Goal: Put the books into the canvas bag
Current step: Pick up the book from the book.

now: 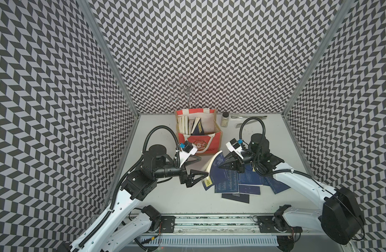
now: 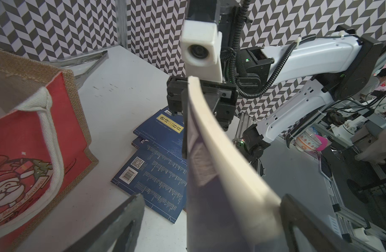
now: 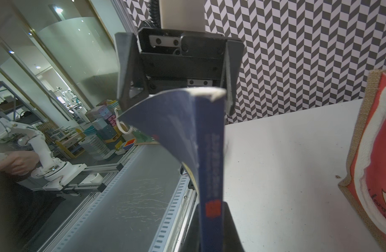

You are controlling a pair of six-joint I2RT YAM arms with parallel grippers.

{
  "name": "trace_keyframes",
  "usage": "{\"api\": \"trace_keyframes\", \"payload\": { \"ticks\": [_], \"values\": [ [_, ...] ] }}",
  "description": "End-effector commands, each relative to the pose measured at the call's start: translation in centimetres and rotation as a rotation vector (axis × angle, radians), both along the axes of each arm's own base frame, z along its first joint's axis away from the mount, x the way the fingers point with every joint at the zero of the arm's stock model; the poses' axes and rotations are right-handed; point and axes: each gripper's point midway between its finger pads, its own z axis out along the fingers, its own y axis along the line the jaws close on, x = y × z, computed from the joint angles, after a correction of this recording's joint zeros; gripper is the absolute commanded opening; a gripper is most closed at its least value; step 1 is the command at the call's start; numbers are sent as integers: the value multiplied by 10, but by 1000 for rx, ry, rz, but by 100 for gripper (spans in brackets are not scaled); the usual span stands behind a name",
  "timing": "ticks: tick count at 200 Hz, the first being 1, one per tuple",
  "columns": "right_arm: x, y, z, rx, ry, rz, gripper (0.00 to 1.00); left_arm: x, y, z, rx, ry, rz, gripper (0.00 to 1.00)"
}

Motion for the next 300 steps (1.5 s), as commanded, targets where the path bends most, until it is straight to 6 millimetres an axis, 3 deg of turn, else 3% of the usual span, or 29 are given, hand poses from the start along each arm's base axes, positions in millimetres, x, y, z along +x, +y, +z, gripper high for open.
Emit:
{"api": "trace_keyframes", "payload": {
  "ticks": [1,49,76,100,125,136,151,182,197,217,260,275,300],
  "values": [
    [12,2,14,31,-75,-24,0,-14,-1,17,-38,-32,-73,96],
    [14,1,23,45,-87,-45,0,-4,-2,4,-12,-10,-32,94],
    [14,0,27,49,-93,-58,0,15,-1,-7,39,1,56,80],
    [16,1,28,44,-96,-72,0,39,6,-16,99,0,187,55],
    [18,0,28,39,-91,-85,0,58,17,-14,125,-18,301,12],
    [20,0,28,35,-86,-94,0,61,19,-10,119,-30,320,0],
    [24,0,28,30,-81,-114,4,62,21,-4,106,-42,328,0],
    [34,-2,33,28,-77,-179,56,66,23,14,74,-77,340,0],
    [38,-4,38,30,-85,-233,70,72,25,28,49,-99,364,0],
    [52,-10,45,32,-96,-360,80,84,30,49,16,-129,411,0],
    [82,-37,53,42,-95,-675,89,113,45,109,-99,-218,533,0],
    [85,-46,57,48,-97,-741,100,128,52,124,-133,-236,599,0],
    [83,-53,60,48,-99,-780,100,157,62,136,-165,-228,702,0]
  ]
}}
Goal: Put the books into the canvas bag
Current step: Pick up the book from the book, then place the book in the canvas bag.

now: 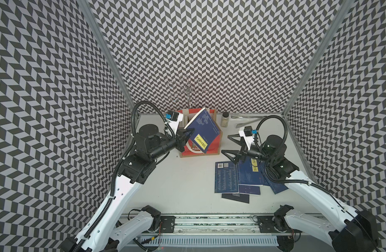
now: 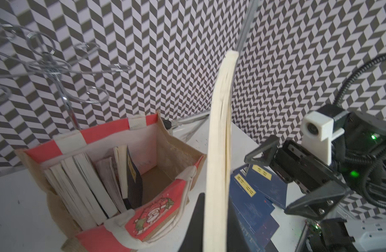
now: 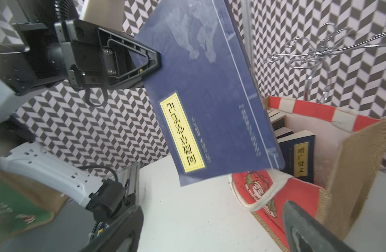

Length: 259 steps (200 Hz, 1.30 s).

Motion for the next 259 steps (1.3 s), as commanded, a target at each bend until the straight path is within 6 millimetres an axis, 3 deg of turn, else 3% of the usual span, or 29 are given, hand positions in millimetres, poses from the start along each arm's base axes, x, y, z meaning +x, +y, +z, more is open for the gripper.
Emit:
{"api": "trace_keyframes", "payload": {
  "ticks": [1,58,112,163,259],
  "values": [
    [11,-15,7,16,-15,-121,99,24,14,43,-94,-92,121,0],
    [10,-29,2,-3,10,-199,99,75,31,46,-204,-60,298,0],
    [2,-33,0,-3,10,-204,99,108,23,12,-233,22,345,0],
    [2,-33,-3,-4,12,-199,99,126,9,-23,-189,82,342,0],
    [5,-30,-4,-6,15,-195,99,134,-6,-81,-63,147,443,0]
  ]
}}
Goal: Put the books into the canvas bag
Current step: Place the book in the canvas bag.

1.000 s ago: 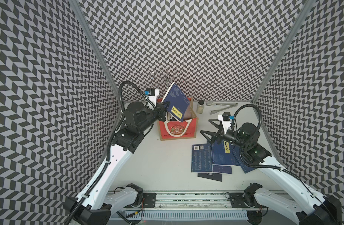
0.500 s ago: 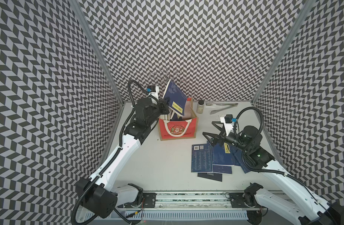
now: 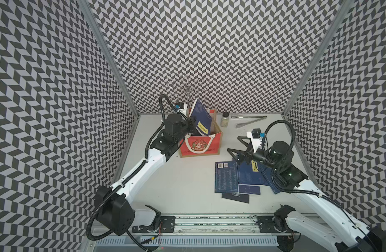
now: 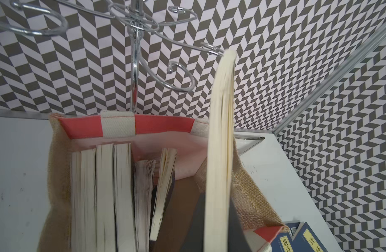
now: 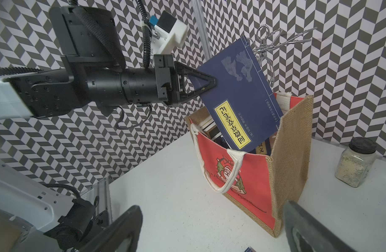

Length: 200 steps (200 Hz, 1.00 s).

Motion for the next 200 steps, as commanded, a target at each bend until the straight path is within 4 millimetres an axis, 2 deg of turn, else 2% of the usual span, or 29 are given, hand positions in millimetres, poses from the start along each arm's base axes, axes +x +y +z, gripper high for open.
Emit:
{"api": "trace_keyframes", "payload": {
  "ticks": [1,81,147,165,200],
  "values": [
    [3,-1,6,16,-30,-10,100,5,2,4,18,-40,65,0],
    [1,2,3,14,-19,12,100,30,-10,-31,95,24,111,0],
    [1,2,1,11,-15,12,99,36,-30,-48,226,34,173,0],
    [2,2,1,11,-15,6,100,37,-34,-54,274,42,183,7],
    [3,2,0,9,-17,6,99,40,-36,-66,291,70,190,11]
  ]
}}
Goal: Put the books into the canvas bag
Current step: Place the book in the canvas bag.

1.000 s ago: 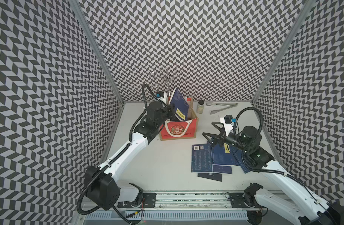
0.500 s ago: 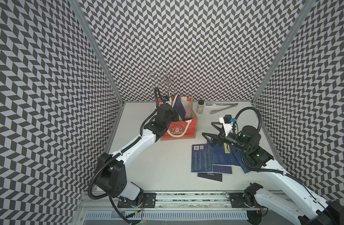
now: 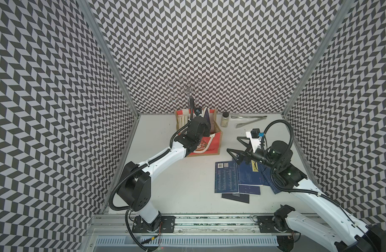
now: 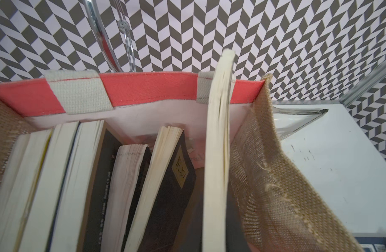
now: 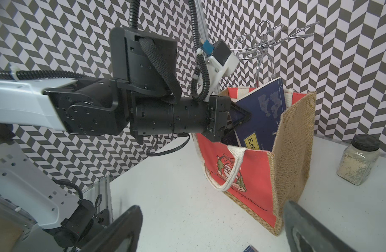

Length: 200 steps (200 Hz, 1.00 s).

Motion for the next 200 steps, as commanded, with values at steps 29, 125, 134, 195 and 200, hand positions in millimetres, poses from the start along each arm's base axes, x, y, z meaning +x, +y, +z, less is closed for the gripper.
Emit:
{"api": "trace_keyframes", "payload": {
  "ticks": [29,125,134,195,200],
  "values": [
    [2,1,4,12,-28,1,99,8,8,8,7,-14,59,12],
    [6,1,-1,5,-15,-10,99,6,14,33,-72,-27,19,55],
    [8,1,-4,-1,-3,-15,99,2,14,45,-81,-43,6,60],
    [32,-9,-54,-65,200,-146,99,-66,7,101,-156,-101,-261,90],
    [33,-11,-60,-66,222,-156,99,-73,5,99,-167,-90,-292,91]
  ]
}}
